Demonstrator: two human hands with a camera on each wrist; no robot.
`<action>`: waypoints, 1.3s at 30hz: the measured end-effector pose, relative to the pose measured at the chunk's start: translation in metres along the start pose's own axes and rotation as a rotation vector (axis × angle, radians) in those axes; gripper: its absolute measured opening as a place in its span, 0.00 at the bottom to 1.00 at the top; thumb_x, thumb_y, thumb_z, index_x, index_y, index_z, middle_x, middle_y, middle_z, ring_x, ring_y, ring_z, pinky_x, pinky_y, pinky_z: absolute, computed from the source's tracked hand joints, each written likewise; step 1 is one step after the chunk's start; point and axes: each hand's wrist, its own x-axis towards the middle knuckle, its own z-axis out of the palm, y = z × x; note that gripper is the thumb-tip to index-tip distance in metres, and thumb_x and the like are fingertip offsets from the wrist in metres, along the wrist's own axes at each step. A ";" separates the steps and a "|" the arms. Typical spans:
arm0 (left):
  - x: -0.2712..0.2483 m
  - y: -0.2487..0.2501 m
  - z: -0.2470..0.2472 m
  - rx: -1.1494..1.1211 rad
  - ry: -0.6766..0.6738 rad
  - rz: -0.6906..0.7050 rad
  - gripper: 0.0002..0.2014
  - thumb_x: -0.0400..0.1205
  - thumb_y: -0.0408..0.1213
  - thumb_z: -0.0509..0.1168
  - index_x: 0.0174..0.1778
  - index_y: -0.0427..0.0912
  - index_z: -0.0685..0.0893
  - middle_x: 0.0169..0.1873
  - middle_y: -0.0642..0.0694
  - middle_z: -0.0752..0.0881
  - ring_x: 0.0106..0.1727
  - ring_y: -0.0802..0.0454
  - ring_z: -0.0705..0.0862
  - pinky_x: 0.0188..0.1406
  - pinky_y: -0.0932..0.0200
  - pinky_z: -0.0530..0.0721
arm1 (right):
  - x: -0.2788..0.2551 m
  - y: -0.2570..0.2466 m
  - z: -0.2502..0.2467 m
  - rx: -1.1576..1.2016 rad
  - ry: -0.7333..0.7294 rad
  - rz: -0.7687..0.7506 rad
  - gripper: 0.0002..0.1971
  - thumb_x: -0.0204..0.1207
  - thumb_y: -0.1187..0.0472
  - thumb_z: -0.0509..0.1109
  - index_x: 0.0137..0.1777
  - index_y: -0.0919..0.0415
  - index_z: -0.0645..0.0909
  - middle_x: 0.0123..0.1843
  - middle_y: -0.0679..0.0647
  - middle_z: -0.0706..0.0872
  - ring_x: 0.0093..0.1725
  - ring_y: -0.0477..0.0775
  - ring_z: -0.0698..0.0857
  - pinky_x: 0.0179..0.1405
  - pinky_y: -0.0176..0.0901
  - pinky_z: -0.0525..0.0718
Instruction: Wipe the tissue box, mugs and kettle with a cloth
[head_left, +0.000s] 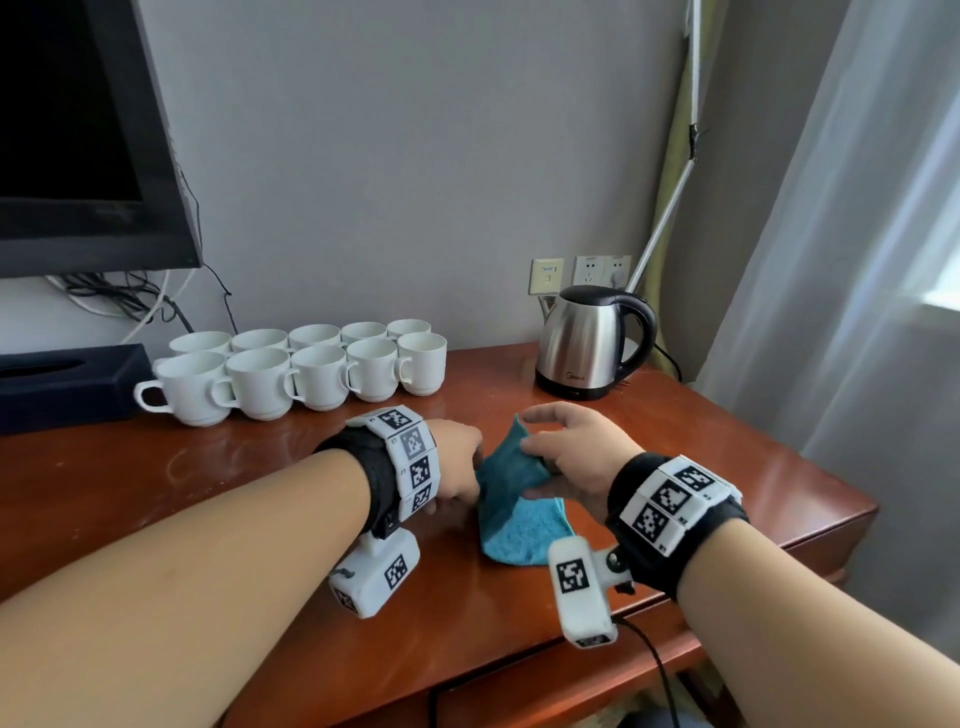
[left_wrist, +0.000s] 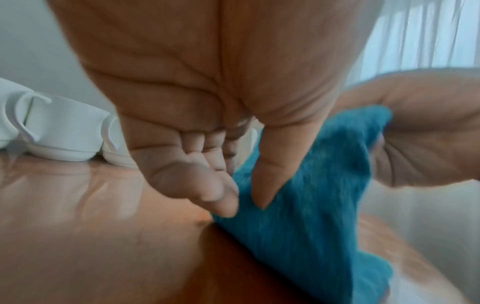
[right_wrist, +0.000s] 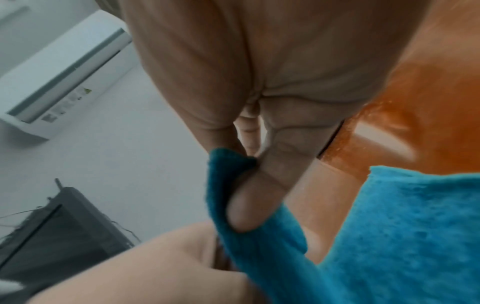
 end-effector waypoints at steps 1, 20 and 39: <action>-0.002 0.000 -0.003 0.000 0.002 0.010 0.19 0.81 0.38 0.74 0.67 0.39 0.83 0.36 0.43 0.91 0.30 0.46 0.90 0.42 0.49 0.92 | 0.000 0.005 -0.003 -0.044 -0.006 0.049 0.20 0.83 0.74 0.71 0.73 0.63 0.77 0.46 0.65 0.85 0.31 0.56 0.90 0.31 0.55 0.93; -0.005 0.044 0.011 0.281 -0.162 0.344 0.19 0.86 0.46 0.70 0.74 0.57 0.86 0.64 0.51 0.88 0.64 0.48 0.85 0.66 0.52 0.82 | 0.003 0.037 -0.013 -1.297 -0.203 0.034 0.13 0.86 0.49 0.60 0.60 0.51 0.84 0.62 0.56 0.86 0.60 0.61 0.86 0.59 0.50 0.85; 0.142 0.146 0.013 0.368 -0.228 0.345 0.45 0.82 0.71 0.63 0.92 0.62 0.52 0.92 0.60 0.48 0.92 0.46 0.54 0.88 0.45 0.52 | 0.096 0.045 -0.166 -1.531 -0.245 0.080 0.25 0.93 0.66 0.50 0.89 0.61 0.63 0.91 0.55 0.61 0.89 0.57 0.62 0.85 0.47 0.60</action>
